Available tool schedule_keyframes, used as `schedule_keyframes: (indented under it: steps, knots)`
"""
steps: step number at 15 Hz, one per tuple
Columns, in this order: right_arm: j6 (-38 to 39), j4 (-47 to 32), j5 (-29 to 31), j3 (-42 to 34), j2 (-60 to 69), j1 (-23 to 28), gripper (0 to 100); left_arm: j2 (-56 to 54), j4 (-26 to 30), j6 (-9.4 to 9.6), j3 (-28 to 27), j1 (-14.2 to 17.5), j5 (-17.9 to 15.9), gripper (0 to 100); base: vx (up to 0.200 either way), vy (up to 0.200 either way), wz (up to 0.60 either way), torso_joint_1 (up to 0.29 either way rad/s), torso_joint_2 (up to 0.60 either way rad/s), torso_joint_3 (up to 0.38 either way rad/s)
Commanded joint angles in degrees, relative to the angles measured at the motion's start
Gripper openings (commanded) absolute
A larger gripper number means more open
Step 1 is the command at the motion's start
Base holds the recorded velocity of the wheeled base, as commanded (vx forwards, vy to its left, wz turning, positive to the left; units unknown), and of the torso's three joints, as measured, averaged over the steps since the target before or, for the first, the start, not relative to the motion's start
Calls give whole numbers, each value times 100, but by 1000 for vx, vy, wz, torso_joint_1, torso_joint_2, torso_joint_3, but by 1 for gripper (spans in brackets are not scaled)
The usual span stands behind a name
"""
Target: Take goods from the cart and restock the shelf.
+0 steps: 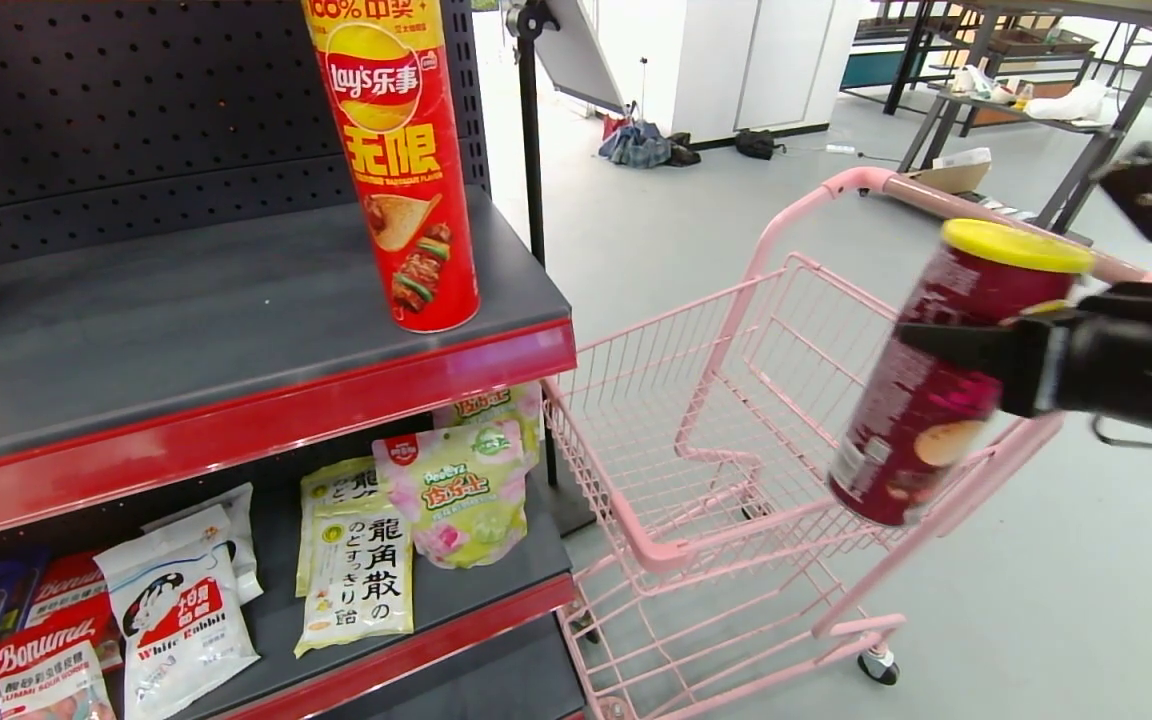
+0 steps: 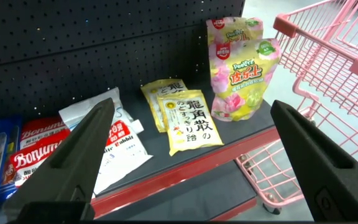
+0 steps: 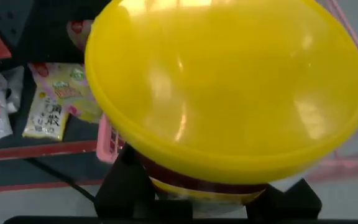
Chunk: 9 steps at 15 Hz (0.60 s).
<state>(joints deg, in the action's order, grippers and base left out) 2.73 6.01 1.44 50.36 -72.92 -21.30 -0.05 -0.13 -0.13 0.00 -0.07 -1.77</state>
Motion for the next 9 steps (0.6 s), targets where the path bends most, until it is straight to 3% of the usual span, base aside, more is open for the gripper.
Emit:
schedule_keyframes:
  steps: [1,5,9]
  knots:
    - [-255,-2016,656,-870,2898,91,0,5,-4,5,0,7,1,100,0,0,0,0,0,0]
    - [-528,-2350,674,-1450,3750,846,0,5,-4,5,0,7,-8,100,0,0,0,0,0,0]
    - [-546,-2350,682,-1450,3777,882,0,5,-4,5,0,-1,1,100,0,0,0,0,0,0]
